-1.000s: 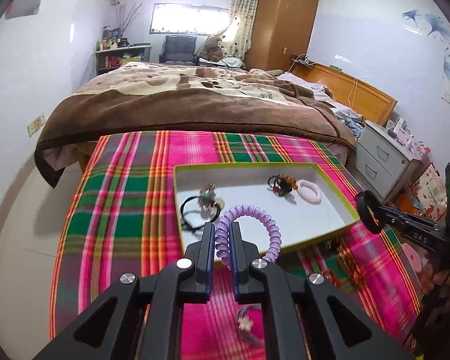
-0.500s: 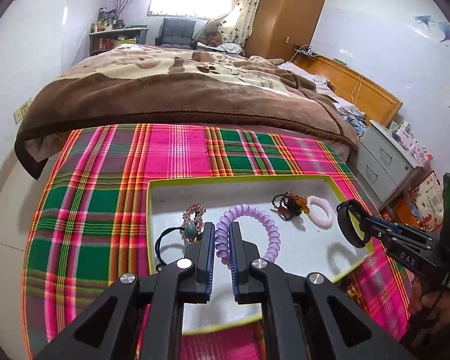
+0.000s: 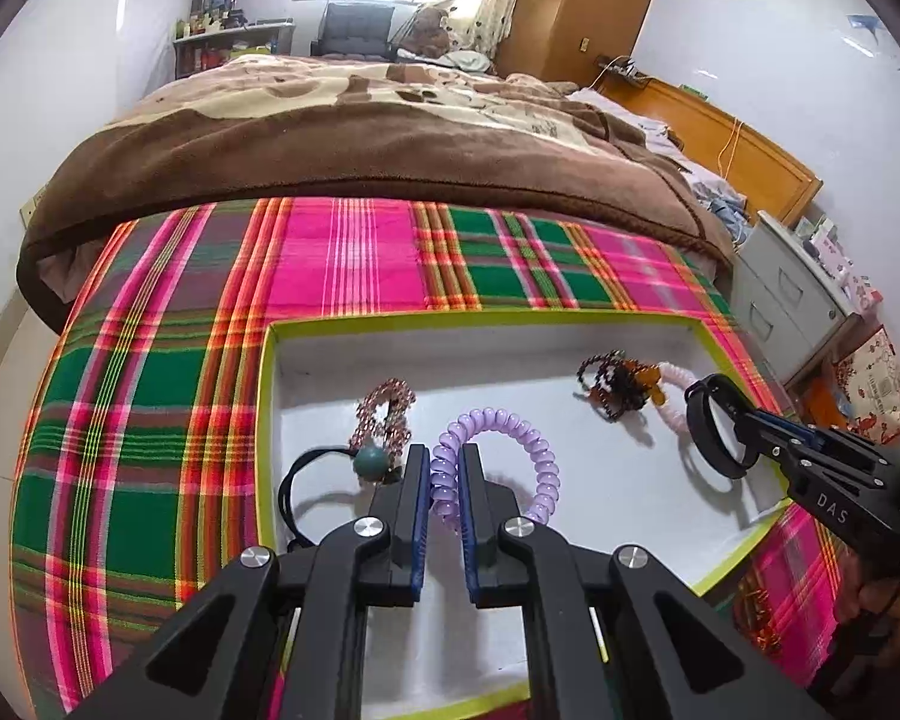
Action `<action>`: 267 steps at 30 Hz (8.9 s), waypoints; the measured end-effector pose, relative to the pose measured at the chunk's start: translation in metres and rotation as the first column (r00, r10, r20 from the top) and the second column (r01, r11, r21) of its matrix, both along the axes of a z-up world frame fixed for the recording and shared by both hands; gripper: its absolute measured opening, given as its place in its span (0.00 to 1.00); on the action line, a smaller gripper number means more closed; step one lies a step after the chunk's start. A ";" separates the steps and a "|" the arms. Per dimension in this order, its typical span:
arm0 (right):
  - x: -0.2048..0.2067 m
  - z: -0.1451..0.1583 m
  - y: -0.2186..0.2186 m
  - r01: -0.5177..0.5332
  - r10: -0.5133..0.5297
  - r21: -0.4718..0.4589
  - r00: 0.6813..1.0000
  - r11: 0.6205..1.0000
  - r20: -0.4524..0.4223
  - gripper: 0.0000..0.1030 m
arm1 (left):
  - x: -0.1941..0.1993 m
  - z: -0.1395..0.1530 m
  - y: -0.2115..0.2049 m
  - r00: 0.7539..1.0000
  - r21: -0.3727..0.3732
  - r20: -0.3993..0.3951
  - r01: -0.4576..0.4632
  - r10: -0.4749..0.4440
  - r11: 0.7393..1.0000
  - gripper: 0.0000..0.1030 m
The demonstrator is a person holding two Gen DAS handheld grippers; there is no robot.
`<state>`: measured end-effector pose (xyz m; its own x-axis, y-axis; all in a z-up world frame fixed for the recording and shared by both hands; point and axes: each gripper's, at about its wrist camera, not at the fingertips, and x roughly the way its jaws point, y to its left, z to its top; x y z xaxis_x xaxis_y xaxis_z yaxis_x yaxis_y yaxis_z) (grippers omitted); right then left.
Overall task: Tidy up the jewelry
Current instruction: 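Carry the lavender coil and black band over the white box with both tools, then lower both items into the box and open both tools, then move both open tools back over the red cords on the cloth, then grasp the red tassel cord with the right tool while the left tool grasps the flower hair tie, then carry the red tassel and grey flower hair tie into the box, then open the right tool to drop the tassel while the left tool releases the flower tie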
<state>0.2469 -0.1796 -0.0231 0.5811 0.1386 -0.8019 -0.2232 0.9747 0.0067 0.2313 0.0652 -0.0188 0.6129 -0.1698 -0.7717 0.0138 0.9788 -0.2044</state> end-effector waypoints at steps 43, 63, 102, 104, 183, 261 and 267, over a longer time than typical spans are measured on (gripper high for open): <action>-0.010 0.011 0.004 -0.029 0.028 0.010 0.998 1.000 0.060 0.25 | -0.016 0.010 -0.021 0.999 0.002 0.019 0.047 -0.047 0.999 0.35; -0.088 0.029 -0.021 -0.057 0.042 0.118 0.991 0.991 0.126 0.36 | -0.130 0.040 -0.002 0.992 -0.060 0.121 -0.015 0.022 0.998 0.37; -0.131 -0.024 -0.003 -0.150 0.150 0.057 0.989 0.987 0.002 0.49 | -0.210 0.005 0.018 0.993 -0.104 0.077 -0.078 0.086 0.991 0.37; -0.133 -0.025 0.000 -0.157 0.157 0.030 0.988 0.987 0.005 0.47 | -0.209 0.004 0.018 0.993 -0.104 0.072 -0.083 0.090 0.991 0.37; -0.155 0.008 -0.028 -0.107 0.091 0.164 0.991 0.981 0.100 0.17 | -0.176 0.022 -0.033 0.994 0.069 0.111 -0.028 0.020 0.997 0.17; -0.028 -0.015 0.056 -0.185 0.183 0.065 0.983 0.981 0.033 0.26 | 0.018 0.002 0.000 0.999 0.036 0.022 -0.026 0.025 0.999 0.23; -0.031 -0.013 0.055 -0.179 0.177 0.077 0.983 0.981 0.041 0.32 | 0.011 0.006 -0.002 0.999 0.056 0.032 -0.031 0.029 0.998 0.25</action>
